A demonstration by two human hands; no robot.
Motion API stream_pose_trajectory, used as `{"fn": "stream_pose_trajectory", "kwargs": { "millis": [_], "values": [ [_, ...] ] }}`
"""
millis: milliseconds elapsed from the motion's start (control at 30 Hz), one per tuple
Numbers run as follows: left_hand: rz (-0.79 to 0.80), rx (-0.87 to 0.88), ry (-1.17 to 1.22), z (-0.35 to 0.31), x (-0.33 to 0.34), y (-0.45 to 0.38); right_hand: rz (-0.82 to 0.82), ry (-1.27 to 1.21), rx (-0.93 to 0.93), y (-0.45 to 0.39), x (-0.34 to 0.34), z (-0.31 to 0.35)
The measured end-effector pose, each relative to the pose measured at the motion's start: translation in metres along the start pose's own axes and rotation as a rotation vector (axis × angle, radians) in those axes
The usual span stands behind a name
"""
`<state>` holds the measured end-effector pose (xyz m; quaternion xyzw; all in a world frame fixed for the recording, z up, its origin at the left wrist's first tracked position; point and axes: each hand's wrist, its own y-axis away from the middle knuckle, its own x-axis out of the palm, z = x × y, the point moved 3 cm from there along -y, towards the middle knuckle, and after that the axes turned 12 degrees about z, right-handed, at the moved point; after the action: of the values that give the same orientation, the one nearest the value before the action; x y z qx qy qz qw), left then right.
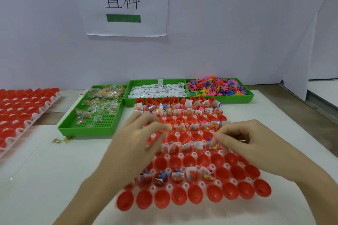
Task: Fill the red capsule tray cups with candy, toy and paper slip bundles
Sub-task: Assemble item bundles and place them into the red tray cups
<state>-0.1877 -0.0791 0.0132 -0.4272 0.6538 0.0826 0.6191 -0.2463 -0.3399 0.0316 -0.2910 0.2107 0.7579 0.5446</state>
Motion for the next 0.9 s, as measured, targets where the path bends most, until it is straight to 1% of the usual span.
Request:
{"fn": "stream_pose_trajectory", "kwargs": {
  "millis": [33, 100, 133, 200, 267, 300, 400, 433, 533, 600, 800, 900],
  "values": [
    [0.010, -0.078, -0.157, 0.018, -0.004, 0.001, -0.016, -0.007, -0.006, -0.001, -0.001, 0.000],
    [0.117, -0.297, -0.332, 0.056, -0.009, 0.008, -0.039, -0.015, -0.014, -0.001, 0.000, 0.002],
    [0.168, -0.405, -0.347, 0.074, -0.010, 0.013, -0.047, -0.024, -0.016, -0.001, 0.001, 0.003],
    [0.210, -0.574, -0.301, 0.105, -0.008, 0.024, -0.048, -0.043, -0.010, -0.002, 0.002, 0.004],
    [0.200, -0.679, -0.180, 0.126, -0.007, 0.030, -0.039, -0.054, -0.008, -0.003, 0.005, 0.004],
    [0.207, -0.698, -0.143, 0.134, -0.006, 0.031, -0.039, -0.055, -0.007, -0.004, 0.006, 0.004],
    [0.269, -0.680, -0.168, 0.144, -0.001, 0.033, -0.051, -0.053, -0.003, -0.006, 0.008, 0.003],
    [0.245, -0.658, -0.173, 0.145, -0.001, 0.033, -0.054, -0.054, 0.003, -0.007, 0.009, 0.002],
    [0.072, -0.550, -0.145, 0.143, -0.006, 0.031, -0.067, -0.056, 0.019, -0.008, 0.009, 0.000],
    [-0.010, -0.486, -0.163, 0.144, -0.008, 0.030, -0.077, -0.058, 0.020, -0.009, 0.008, -0.002],
    [-0.112, -0.391, -0.072, 0.134, -0.010, 0.026, -0.133, -0.092, 0.012, -0.012, 0.007, -0.006],
    [-0.153, -0.304, -0.099, 0.125, -0.014, 0.025, -0.187, -0.131, -0.013, -0.015, 0.007, -0.006]
  ]
}}
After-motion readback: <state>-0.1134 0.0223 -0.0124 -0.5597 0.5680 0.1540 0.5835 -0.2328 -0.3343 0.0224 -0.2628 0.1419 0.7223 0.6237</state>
